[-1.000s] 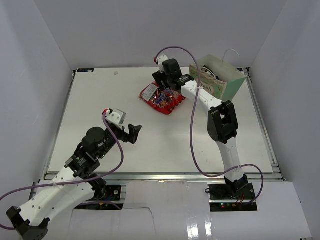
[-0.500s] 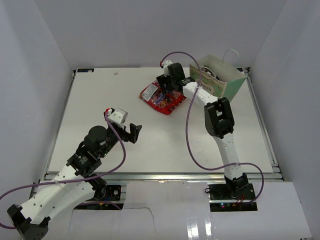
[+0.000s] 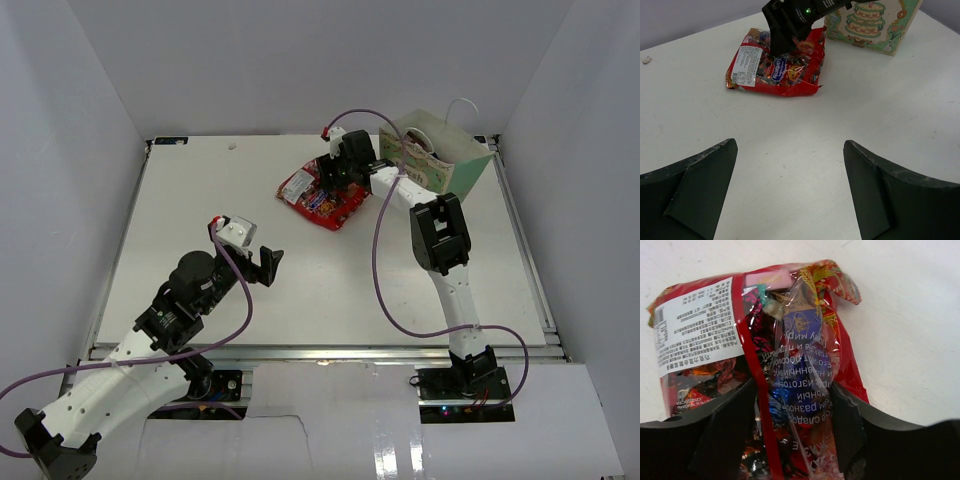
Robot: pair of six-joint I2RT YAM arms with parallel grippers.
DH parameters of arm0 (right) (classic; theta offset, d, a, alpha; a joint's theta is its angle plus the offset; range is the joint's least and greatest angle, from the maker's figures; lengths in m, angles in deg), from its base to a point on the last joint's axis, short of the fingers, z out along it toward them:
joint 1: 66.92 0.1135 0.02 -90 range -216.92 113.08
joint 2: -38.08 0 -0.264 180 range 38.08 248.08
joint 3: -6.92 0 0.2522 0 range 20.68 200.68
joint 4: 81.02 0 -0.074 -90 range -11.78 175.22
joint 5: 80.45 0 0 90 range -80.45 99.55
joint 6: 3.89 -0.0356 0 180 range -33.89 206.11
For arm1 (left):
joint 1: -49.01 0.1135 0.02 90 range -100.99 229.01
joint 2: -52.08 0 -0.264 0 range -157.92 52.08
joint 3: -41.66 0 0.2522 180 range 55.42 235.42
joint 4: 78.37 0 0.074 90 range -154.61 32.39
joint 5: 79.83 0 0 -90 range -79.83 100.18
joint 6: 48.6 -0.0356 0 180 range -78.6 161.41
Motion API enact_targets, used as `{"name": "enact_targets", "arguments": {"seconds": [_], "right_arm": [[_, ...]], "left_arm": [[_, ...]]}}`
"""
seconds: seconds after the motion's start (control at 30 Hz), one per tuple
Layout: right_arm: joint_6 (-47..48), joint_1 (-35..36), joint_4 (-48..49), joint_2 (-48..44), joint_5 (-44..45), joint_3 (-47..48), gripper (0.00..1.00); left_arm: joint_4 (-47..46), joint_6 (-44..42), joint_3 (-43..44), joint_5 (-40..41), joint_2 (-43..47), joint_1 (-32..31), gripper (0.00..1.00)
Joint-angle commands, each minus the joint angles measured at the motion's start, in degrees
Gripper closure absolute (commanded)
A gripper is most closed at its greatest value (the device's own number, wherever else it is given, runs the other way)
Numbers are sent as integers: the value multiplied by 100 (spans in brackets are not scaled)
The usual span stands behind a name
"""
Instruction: Place the snacks into the paper bag
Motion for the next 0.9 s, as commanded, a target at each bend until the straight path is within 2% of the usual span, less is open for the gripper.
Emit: {"name": "enact_targets", "arguments": {"seconds": [0.0, 0.1, 0.13, 0.23, 0.37, 0.53, 0.7, 0.87], "right_arm": [[-159, 97, -233, -71, -862, -254, 37], [-185, 114, -224, -194, -1029, -413, 50], [-185, 115, -206, -272, -1081, -526, 57], [-46, 141, -145, -518, -1108, -807, 68], [262, 220, 13, -1028, -1204, -1334, 78], [1105, 246, -108, -1793, -2056, -1792, 92], [1571, 255, -215, -2477, -2593, -2091, 92], [1976, 273, -601, -2857, -2506, -2153, 92]], "left_arm": [[68, -34, 44, -18, 17, 35, 2], [68, -34, 44, -27, 26, 35, 2], [68, -34, 44, -27, 35, 35, 2], [68, -34, 44, -36, 52, 35, 2], [68, -34, 44, -44, 79, 43, 2], [68, -25, 44, -27, 175, 43, 2], [68, -25, 44, -27, 237, 43, 2], [68, -16, 44, -36, 299, 43, 2]]}}
